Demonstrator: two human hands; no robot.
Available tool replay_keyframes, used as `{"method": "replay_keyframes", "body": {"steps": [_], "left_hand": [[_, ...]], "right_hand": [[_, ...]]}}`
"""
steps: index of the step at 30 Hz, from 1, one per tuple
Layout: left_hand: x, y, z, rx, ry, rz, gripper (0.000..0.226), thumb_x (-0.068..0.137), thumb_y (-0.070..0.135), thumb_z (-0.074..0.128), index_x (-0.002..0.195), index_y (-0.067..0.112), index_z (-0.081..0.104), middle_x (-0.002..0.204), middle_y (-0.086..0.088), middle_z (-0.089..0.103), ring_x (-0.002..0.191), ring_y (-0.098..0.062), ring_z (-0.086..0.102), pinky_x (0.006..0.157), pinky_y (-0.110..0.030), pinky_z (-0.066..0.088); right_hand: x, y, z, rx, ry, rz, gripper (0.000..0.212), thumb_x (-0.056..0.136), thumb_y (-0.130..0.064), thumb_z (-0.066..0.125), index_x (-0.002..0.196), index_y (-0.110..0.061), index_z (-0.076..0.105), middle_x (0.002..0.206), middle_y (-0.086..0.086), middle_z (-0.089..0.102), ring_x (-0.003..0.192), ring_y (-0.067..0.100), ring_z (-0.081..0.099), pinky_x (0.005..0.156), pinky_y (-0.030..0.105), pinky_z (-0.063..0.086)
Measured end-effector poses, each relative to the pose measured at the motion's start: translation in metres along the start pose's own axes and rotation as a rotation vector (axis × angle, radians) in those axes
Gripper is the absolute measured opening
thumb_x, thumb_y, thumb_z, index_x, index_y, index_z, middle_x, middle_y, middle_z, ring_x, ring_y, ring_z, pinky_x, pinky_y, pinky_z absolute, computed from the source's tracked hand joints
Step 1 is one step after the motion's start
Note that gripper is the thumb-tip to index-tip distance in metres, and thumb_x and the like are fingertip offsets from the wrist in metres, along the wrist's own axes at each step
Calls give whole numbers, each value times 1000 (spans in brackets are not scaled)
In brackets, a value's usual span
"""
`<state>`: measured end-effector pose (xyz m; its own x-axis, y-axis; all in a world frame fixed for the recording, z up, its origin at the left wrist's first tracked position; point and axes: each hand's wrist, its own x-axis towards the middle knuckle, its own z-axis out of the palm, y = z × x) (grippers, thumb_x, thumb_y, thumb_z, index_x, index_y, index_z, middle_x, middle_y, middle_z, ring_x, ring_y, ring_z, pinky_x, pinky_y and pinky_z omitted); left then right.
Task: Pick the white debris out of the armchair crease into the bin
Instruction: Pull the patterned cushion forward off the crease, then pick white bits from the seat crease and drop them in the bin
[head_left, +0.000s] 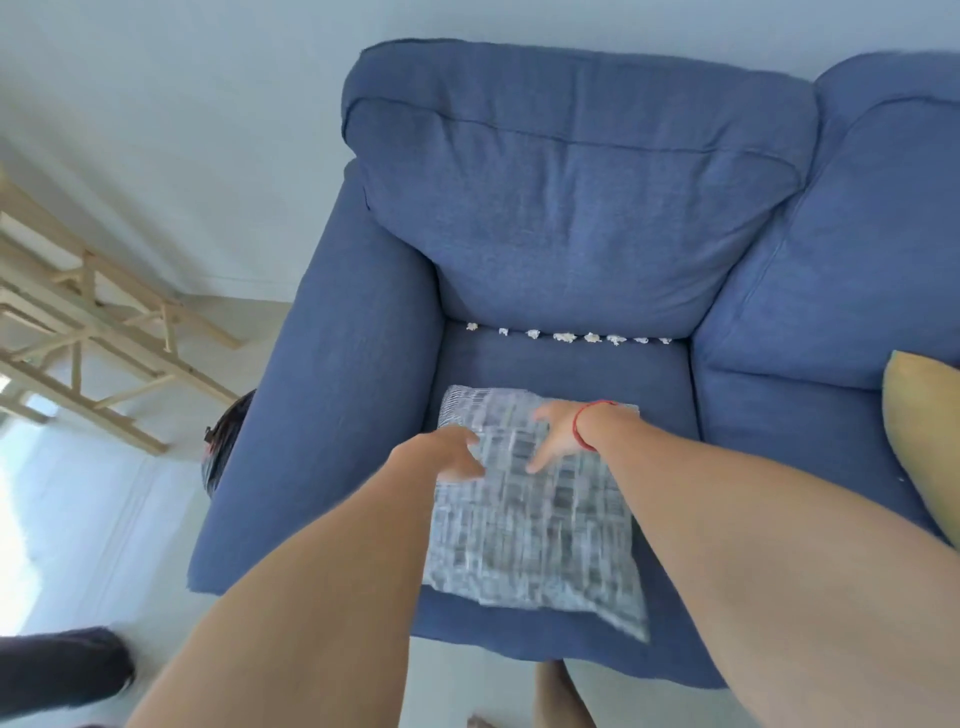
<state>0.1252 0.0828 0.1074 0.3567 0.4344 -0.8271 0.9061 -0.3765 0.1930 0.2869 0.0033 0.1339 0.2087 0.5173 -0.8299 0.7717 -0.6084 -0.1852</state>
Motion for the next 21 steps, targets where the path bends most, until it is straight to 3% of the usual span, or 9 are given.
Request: {"method": "replay_keyframes", "body": {"steps": [4, 8, 13, 18, 21], "left_hand": [[-6, 5, -11, -139, 171, 89, 59, 96, 40, 48, 151, 27, 29, 160, 4, 21, 145, -23, 28, 117, -40, 28], [0, 9, -21, -238, 239, 80, 62, 91, 44, 47, 149, 31, 30, 157, 0, 30, 137, -26, 41, 113, -45, 36], [17, 15, -33, -251, 250, 77, 62, 94, 42, 46, 151, 29, 25, 158, 1, 26, 142, -25, 33, 115, -44, 32], [52, 27, -52, -300, 214, 51, 64, 92, 44, 48, 151, 31, 25, 157, 1, 29, 134, -25, 44, 111, -42, 38], [82, 36, -63, -330, 212, 49, 64, 94, 46, 47, 152, 29, 24, 157, 0, 30, 136, -25, 41, 112, -43, 37]], "right_hand": [[-10, -7, -9, 152, 164, -41, 85, 82, -35, 72, 152, -21, 25, 157, 1, 32, 140, 27, 40, 114, 43, 36], [-10, -9, -16, 238, 255, -57, 76, 87, -27, 66, 151, -17, 26, 154, 4, 35, 138, 27, 42, 112, 39, 37], [5, -3, -32, 255, 282, -18, 63, 88, -26, 61, 145, -16, 35, 146, 6, 43, 131, 28, 47, 110, 40, 39], [39, 5, -55, 282, 283, 6, 67, 88, -29, 61, 147, -18, 32, 150, 5, 38, 134, 28, 45, 111, 42, 39], [68, 12, -67, 296, 311, 15, 59, 89, -27, 60, 142, -15, 38, 147, 6, 40, 131, 29, 47, 109, 44, 40]]}}
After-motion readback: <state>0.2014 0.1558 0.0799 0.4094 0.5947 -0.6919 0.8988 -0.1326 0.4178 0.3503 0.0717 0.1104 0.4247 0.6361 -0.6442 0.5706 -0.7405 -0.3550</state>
